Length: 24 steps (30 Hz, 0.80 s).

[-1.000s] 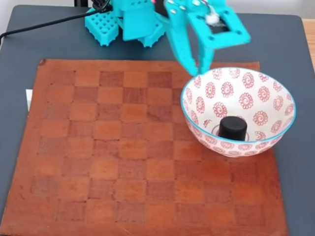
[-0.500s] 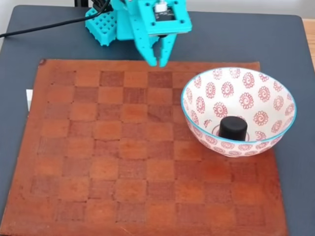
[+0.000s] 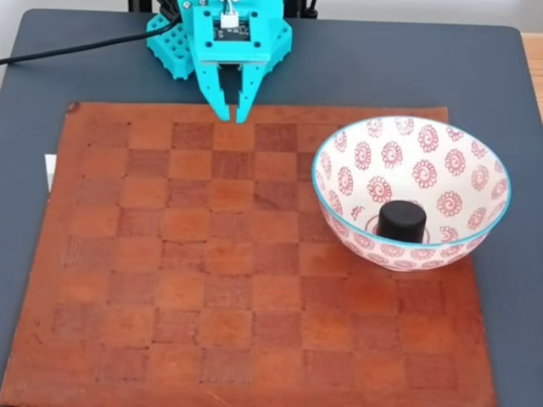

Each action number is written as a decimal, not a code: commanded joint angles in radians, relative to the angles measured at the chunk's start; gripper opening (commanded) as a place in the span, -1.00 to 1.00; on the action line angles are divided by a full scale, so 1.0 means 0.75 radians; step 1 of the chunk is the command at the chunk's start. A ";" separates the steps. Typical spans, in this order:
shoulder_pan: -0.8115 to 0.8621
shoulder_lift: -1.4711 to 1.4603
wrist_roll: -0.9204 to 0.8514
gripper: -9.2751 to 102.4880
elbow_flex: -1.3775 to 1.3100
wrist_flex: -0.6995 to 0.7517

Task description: Grasp a black cylinder and put it in a bowl.

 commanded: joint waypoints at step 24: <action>-0.010 0.626 -0.018 -0.83 0.372 0.006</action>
